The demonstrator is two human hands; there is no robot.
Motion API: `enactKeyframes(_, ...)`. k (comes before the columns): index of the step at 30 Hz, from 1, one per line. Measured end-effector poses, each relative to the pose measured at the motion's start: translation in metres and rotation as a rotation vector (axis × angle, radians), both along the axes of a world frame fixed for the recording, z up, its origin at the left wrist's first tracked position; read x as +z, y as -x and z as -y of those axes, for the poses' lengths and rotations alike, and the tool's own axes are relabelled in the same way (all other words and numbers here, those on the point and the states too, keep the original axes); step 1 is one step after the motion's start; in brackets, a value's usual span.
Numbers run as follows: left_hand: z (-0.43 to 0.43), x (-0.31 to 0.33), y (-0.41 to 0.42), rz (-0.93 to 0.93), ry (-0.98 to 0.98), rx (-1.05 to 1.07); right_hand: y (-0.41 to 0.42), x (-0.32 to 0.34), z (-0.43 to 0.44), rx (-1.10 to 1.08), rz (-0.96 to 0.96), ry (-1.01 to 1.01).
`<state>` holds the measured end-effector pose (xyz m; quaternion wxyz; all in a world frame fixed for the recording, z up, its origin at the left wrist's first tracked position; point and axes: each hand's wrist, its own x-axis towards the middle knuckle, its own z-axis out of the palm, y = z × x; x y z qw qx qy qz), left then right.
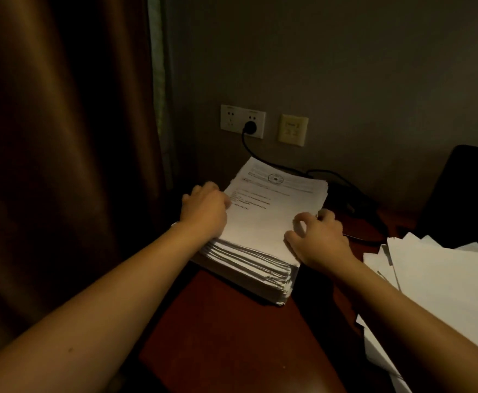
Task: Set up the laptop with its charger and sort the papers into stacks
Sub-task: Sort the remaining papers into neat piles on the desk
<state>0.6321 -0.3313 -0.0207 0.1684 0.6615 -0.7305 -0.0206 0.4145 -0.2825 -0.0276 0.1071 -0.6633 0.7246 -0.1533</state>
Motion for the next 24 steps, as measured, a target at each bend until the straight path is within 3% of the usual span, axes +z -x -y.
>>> enactKeyframes(4, -0.008, 0.009, 0.016, -0.055, -0.180, -0.209, -0.002, -0.007, -0.001, 0.085, -0.043, -0.052)
enactKeyframes(9, -0.018, 0.013, 0.045, 0.153, -0.305, -0.138, 0.019, 0.006, -0.005, 0.150, -0.009, -0.134)
enactKeyframes(13, -0.034, 0.018, 0.091, 0.209, -0.368, -0.131, 0.045, 0.007, -0.022, 0.132, -0.041, -0.048)
enactKeyframes(19, -0.093, 0.022, 0.188, 0.177, -0.167, -0.461, 0.124, 0.005, -0.067, 0.048, -0.137, 0.054)
enactKeyframes(24, -0.140, -0.016, 0.252, 0.208, -0.294, -0.720, 0.196, -0.008, -0.121, -0.155, -0.165, -0.025)
